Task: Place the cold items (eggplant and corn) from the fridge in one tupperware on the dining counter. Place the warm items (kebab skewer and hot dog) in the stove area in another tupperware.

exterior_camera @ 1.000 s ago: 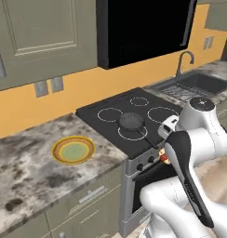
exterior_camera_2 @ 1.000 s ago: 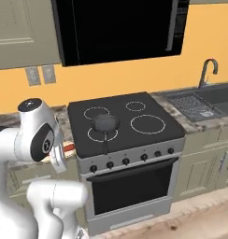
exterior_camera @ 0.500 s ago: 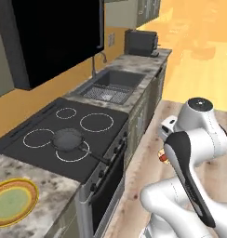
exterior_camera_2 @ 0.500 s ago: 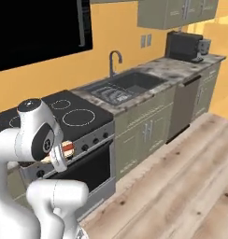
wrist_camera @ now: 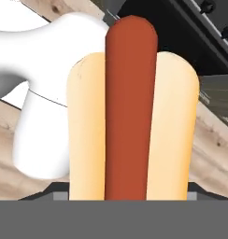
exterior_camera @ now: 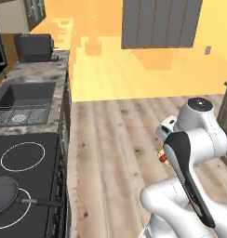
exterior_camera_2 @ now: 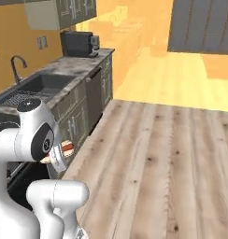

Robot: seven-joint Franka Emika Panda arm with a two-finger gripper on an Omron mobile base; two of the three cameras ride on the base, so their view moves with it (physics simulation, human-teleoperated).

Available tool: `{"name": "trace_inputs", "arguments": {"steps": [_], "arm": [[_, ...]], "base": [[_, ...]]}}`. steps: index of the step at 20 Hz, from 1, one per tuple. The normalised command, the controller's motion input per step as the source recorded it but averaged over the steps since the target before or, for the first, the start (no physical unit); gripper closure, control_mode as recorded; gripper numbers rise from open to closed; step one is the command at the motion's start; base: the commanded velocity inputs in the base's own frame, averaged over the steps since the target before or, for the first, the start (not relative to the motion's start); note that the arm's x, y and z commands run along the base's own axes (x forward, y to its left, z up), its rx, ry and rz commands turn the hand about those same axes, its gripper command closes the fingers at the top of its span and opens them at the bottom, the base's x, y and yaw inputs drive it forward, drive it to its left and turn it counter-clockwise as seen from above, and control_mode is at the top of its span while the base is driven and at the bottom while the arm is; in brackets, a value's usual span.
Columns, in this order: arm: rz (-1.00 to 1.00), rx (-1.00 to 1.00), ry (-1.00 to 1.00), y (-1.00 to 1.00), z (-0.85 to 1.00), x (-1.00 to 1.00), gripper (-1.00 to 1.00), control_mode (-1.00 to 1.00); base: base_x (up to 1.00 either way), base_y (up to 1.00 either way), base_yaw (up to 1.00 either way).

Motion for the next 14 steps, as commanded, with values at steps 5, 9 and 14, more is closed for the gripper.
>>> {"name": "trace_inputs", "arguments": {"steps": [5, 9, 14], "arm": [[0.0, 0.0, 0.0, 0.0, 0.0, 0.0, 1.0, 1.0], [0.0, 0.0, 0.0, 0.0, 0.0, 0.0, 1.0, 1.0], [0.0, 0.0, 0.0, 0.0, 0.0, 0.0, 1.0, 1.0]], "base": [[0.43, -0.06, -0.71], [0.77, 0.23, -0.47], [0.99, 0.45, -0.46]]}}
